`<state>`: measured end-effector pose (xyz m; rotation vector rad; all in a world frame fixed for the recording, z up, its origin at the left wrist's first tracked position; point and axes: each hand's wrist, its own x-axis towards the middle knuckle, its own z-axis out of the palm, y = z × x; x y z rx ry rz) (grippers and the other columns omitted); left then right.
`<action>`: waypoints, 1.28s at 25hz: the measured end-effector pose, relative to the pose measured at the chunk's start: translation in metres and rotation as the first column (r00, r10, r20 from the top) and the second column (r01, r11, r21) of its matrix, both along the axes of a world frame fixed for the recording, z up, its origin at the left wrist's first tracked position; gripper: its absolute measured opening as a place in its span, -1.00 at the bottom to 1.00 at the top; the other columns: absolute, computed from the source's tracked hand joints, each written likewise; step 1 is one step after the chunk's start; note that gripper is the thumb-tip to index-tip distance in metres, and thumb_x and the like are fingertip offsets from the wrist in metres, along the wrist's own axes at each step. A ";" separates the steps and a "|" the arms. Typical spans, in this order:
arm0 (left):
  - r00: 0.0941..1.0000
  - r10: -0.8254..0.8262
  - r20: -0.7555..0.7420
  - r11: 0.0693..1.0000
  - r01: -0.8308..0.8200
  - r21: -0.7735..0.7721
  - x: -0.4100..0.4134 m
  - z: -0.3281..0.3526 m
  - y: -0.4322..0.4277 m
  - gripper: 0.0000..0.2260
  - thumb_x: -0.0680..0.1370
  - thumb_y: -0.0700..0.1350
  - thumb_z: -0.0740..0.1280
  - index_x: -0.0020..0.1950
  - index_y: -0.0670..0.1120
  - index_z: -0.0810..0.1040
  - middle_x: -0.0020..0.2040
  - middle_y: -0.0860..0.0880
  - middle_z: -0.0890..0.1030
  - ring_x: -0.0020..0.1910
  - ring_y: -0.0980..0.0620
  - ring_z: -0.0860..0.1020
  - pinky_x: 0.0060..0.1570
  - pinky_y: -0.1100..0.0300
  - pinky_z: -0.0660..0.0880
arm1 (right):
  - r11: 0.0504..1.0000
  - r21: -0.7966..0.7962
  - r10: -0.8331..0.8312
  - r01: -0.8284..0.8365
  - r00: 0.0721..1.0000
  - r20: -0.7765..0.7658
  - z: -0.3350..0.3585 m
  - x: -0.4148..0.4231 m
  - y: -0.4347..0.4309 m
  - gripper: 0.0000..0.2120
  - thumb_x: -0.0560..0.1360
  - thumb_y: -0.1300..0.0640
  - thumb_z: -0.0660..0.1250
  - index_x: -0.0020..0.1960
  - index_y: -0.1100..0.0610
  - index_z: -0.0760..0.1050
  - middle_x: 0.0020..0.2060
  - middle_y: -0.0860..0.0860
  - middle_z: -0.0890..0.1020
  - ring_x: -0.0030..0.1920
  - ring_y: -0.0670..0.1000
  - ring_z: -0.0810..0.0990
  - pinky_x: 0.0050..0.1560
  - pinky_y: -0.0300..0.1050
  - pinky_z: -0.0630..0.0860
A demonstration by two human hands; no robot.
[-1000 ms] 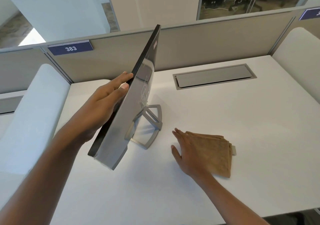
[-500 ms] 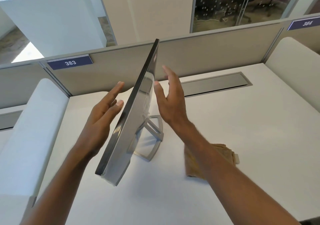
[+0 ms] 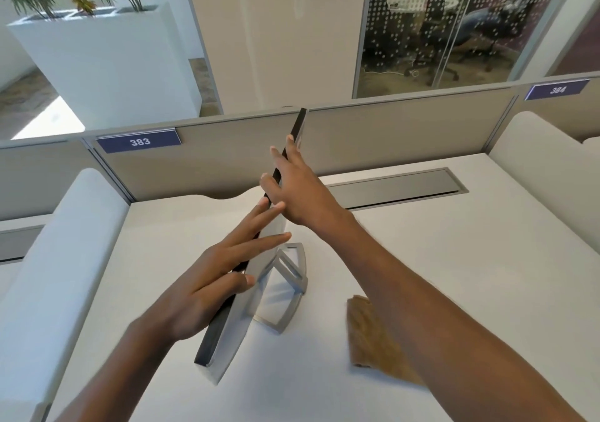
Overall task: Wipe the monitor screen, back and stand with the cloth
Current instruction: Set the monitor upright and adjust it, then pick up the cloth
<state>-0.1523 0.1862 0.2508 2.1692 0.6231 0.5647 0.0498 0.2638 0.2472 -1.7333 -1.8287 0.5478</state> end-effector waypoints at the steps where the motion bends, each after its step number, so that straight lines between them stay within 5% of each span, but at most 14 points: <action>1: 1.000 0.004 0.001 1.000 -0.004 -0.003 0.001 0.000 0.000 -0.45 0.56 -0.29 0.20 0.56 -0.05 0.44 0.70 0.09 0.14 0.71 0.03 -0.06 0.63 0.00 -0.02 | 1.000 -0.016 0.012 -0.012 1.000 0.003 0.002 0.002 0.001 -0.38 0.71 -0.08 0.11 0.70 0.08 0.06 0.70 0.03 -0.17 0.67 0.14 0.09 0.52 0.12 0.31; 8: 0.999 0.036 0.035 0.999 -0.035 -0.034 0.011 -0.001 -0.005 -0.37 0.51 -0.36 0.16 0.59 -0.07 0.40 0.70 0.10 0.13 0.70 0.06 -0.08 0.64 -0.13 -0.02 | 0.995 -0.048 0.087 -0.085 0.995 0.043 0.007 0.012 0.007 -0.37 0.71 -0.07 0.11 0.70 0.11 0.05 0.70 0.07 -0.17 0.68 0.16 0.06 0.56 0.11 0.22; 22: 0.966 0.248 0.077 0.969 -0.248 -0.008 0.069 -0.012 -0.021 -0.41 0.58 -0.23 0.09 0.64 -0.03 0.31 0.70 0.22 0.05 0.67 0.24 -0.10 0.64 0.13 -0.01 | 0.965 -0.068 0.261 -0.253 0.954 0.148 0.013 0.049 0.028 -0.41 0.72 -0.05 0.13 0.69 0.07 0.11 0.70 0.08 -0.08 0.66 0.19 0.12 0.58 0.12 0.17; 32: 0.929 0.364 0.063 0.931 -0.364 -0.013 0.111 -0.014 -0.024 -0.39 0.60 -0.16 0.06 0.69 -0.04 0.20 0.71 0.19 -0.05 0.64 0.31 -0.19 0.67 0.11 -0.03 | 0.932 -0.118 0.360 -0.342 0.913 0.192 0.026 0.066 0.041 -0.43 0.71 -0.01 0.17 0.68 0.08 0.16 0.70 0.08 -0.07 0.67 0.10 0.10 0.58 -0.02 0.11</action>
